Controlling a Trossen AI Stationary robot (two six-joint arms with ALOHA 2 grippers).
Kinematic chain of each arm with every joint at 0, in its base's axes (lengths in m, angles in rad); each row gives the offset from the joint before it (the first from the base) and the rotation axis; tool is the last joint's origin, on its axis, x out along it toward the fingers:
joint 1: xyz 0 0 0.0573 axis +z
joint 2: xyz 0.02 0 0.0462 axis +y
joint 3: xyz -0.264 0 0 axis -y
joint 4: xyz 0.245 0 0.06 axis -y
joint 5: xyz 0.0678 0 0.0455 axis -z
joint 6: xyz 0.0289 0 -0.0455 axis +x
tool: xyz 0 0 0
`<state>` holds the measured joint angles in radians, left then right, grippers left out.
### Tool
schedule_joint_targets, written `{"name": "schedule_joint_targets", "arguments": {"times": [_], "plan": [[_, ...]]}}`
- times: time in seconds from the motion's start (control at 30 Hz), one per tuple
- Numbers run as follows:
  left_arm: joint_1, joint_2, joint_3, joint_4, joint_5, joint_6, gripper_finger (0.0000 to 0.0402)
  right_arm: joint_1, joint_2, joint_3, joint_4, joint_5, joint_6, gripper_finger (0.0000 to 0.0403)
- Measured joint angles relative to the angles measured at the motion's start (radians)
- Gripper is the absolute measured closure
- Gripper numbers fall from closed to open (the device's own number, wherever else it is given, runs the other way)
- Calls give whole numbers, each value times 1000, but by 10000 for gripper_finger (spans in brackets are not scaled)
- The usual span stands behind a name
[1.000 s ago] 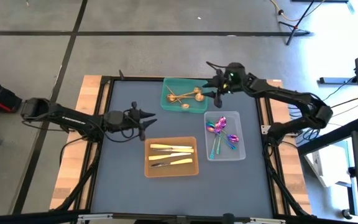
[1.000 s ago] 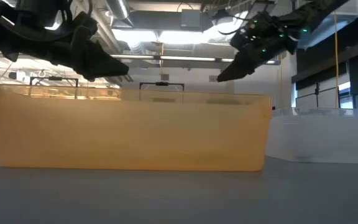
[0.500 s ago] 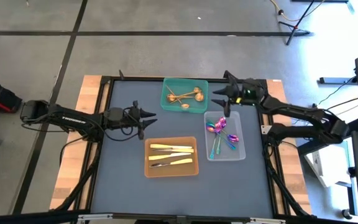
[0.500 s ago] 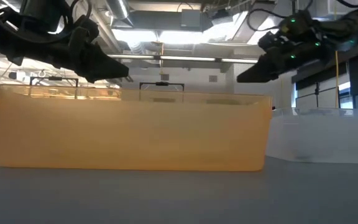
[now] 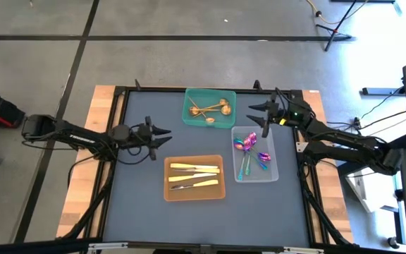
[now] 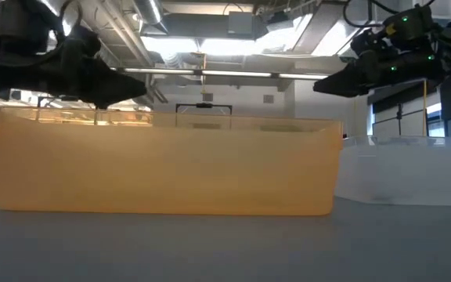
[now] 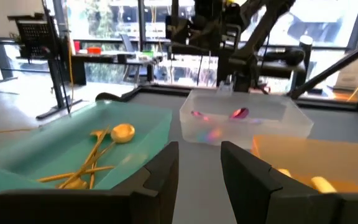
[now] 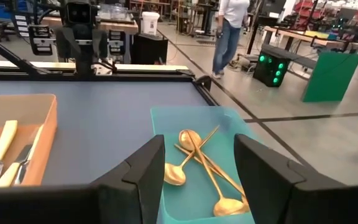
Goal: Sort silverware by color (type)
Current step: Return to Home Position
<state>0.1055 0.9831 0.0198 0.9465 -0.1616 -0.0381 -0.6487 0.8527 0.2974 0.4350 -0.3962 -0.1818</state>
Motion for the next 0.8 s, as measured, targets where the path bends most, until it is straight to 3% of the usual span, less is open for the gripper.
{"name": "schedule_joint_targets", "arguments": {"times": [0.2,0.8], "plan": [[0,-87,-13,-41,0,-37,287,0,-1,0,-19,0,2,221],[0,-413,-12,-441,-4,-65,287,0,-107,0,-217,-68,21,221]]}}
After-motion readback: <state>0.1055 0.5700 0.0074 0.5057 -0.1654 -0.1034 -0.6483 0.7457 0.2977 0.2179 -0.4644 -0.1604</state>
